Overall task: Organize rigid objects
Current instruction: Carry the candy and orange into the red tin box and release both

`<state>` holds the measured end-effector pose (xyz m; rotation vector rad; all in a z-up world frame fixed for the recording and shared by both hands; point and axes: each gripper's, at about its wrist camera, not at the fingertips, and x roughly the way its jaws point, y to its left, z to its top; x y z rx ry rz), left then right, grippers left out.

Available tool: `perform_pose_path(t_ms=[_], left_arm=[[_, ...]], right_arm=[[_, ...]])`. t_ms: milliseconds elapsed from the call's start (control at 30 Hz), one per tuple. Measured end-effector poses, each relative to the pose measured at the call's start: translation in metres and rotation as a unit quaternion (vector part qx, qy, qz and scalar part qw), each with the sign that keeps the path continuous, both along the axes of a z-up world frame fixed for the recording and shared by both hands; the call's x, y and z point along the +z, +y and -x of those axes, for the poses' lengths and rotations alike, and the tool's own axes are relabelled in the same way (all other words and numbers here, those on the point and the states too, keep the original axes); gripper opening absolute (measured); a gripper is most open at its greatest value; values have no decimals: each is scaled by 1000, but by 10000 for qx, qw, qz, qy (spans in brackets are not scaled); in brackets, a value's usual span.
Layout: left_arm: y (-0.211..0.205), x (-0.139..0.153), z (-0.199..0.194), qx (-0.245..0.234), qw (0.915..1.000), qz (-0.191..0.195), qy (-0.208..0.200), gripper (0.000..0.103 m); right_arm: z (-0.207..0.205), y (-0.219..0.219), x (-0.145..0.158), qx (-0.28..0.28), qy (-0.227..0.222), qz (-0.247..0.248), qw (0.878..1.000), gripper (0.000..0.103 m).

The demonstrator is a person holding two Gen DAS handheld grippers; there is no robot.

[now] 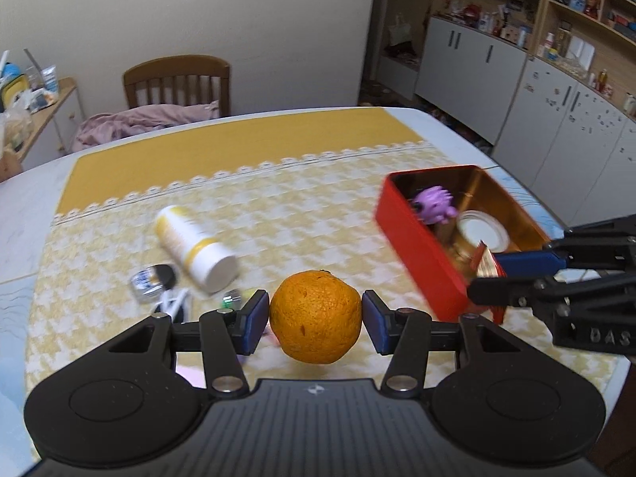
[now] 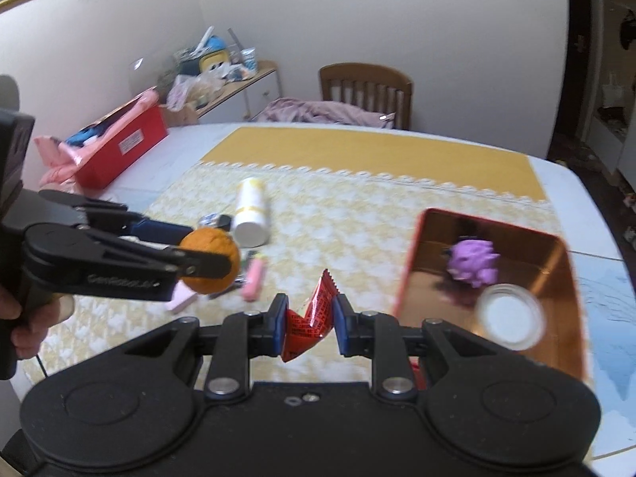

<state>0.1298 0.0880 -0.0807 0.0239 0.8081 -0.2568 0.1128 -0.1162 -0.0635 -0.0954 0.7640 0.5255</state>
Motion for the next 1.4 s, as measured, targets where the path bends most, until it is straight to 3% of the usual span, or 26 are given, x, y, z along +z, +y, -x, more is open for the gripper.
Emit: perform_pose_path(t_ms=[367,500,833,1100,1400], left_arm=[[-72,5,-13,-379,9993,-12,-33,51],[-102,3,-20,-463,9987,-176,-93,51],[-157,-14,-47,-582,9979,-268,107,51],[-185,-29,-68,-537,9971,-525,151,51],[-193,-47,-101,-167,9963,-784,318,51]], right_arm=[[-18,-73,0,-441,-32,7,9990,23],[-28,-96,-4,-539,5,-8,9985,23],[-59,-138,-15,-610,60,11,9981,23],[-90,-148,-25,-488,171,16,9987,23],[-132,-141,-42,-310,217,278,9989,23]])
